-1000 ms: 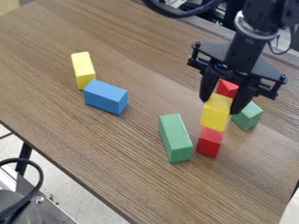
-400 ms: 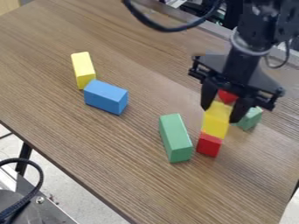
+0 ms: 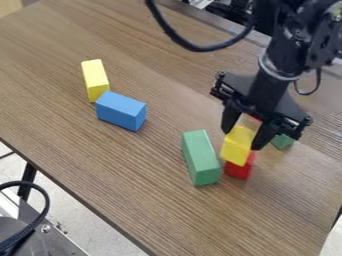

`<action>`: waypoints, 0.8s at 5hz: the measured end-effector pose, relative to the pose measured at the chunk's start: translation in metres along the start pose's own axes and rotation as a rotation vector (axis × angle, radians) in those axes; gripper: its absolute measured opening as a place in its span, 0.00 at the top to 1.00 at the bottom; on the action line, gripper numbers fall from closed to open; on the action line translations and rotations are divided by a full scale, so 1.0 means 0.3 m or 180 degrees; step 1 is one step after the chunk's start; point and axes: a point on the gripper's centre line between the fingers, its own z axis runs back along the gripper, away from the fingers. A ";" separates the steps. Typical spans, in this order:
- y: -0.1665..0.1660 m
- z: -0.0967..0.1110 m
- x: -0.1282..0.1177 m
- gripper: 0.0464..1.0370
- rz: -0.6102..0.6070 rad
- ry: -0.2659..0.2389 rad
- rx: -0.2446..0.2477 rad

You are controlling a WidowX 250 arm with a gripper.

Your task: Put the yellow cube on top of the red cube

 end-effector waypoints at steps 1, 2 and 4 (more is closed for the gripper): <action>0.003 0.000 0.002 0.53 0.0025 -0.0012 0.0016; -0.009 0.001 0.002 0.53 0.0099 -0.0024 -0.0029; -0.013 0.052 0.035 0.53 0.0294 -0.0227 -0.0115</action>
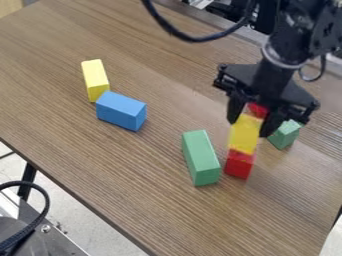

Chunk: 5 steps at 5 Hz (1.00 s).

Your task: Put the yellow cube on top of the red cube

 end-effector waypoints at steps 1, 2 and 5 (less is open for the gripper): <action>-0.001 -0.001 0.009 0.53 0.0042 -0.0016 -0.0039; -0.004 -0.022 0.003 0.53 0.0052 0.0052 -0.0021; 0.008 -0.043 -0.002 0.48 0.0151 0.0268 -0.0016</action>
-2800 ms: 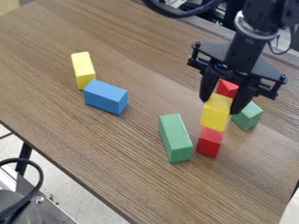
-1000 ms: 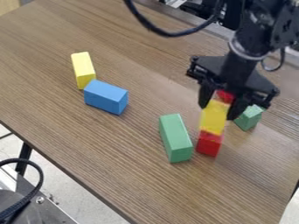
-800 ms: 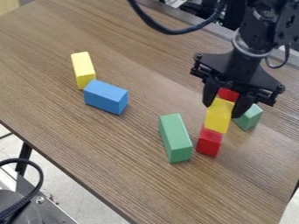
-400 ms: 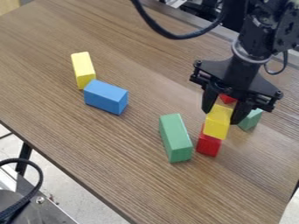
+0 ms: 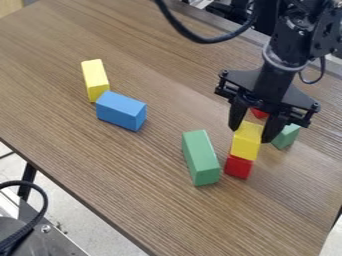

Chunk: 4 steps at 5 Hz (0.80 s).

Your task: Put the yellow cube on top of the red cube

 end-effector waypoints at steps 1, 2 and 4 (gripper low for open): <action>0.008 -0.002 0.007 0.17 0.0035 0.0133 0.0064; 0.016 -0.001 0.008 0.03 0.0031 0.0152 0.0091; 0.090 0.100 0.082 0.04 0.0243 -0.0091 -0.0111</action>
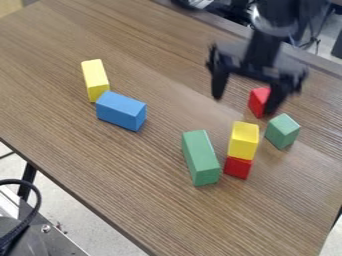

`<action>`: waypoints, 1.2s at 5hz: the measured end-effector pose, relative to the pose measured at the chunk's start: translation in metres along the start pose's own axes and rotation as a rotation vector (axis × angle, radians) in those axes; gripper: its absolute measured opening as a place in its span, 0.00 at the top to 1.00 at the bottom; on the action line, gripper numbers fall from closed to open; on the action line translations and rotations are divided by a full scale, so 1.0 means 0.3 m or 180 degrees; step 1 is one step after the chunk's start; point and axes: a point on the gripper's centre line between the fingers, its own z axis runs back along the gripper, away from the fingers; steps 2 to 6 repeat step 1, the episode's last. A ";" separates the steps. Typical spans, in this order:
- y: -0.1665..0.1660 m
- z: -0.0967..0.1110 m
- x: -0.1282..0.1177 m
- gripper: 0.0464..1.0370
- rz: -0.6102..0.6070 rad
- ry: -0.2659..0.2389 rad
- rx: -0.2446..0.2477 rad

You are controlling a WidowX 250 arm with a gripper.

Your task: Put the yellow cube on top of the red cube

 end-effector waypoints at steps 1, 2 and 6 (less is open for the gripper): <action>0.081 0.051 0.071 0.04 0.0281 -0.0083 -0.0140; 0.081 0.051 0.071 0.04 0.0281 -0.0083 -0.0140; 0.081 0.051 0.071 0.04 0.0281 -0.0083 -0.0140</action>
